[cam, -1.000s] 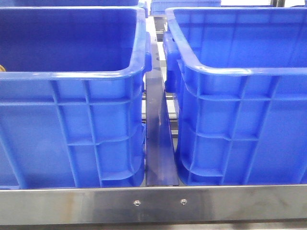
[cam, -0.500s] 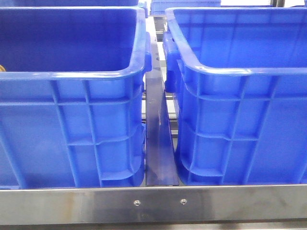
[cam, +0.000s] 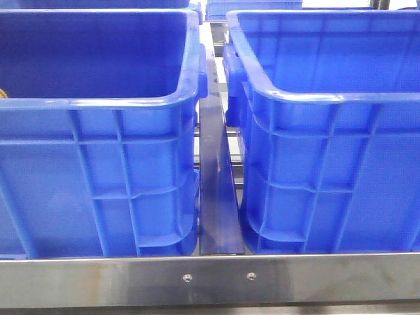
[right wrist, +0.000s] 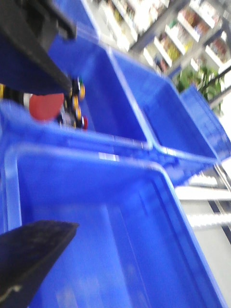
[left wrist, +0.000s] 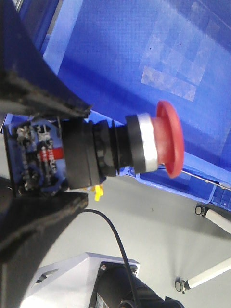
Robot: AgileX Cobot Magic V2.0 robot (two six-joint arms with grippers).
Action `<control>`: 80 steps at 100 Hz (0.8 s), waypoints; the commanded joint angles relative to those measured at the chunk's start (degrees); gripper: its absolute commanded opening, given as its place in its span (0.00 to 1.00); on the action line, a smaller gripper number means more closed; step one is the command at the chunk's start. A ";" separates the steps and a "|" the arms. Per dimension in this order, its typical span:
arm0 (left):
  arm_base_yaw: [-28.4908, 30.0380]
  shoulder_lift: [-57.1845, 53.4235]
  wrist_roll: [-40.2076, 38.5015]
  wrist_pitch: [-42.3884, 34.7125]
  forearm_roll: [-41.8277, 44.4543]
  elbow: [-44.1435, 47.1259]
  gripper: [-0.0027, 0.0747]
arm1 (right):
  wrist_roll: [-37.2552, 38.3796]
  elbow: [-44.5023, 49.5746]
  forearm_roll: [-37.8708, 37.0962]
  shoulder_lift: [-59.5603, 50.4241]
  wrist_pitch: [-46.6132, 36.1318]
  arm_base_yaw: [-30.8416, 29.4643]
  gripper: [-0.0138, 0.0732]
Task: Pick red and yellow buttons and place in box
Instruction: 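Carry the red button toward the right gripper and hand it over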
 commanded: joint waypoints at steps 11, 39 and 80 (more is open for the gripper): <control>-0.38 -1.84 0.03 -3.98 -0.81 -1.69 0.01 | -6.04 -1.54 13.28 5.42 -1.38 -0.03 0.81; -0.38 -1.84 0.03 -3.98 -0.81 -1.69 0.01 | -24.40 -1.54 35.53 16.13 5.36 -0.03 0.81; -0.38 -1.84 0.03 -3.98 -0.81 -1.69 0.01 | -33.31 -1.54 45.47 26.13 13.25 -0.03 0.81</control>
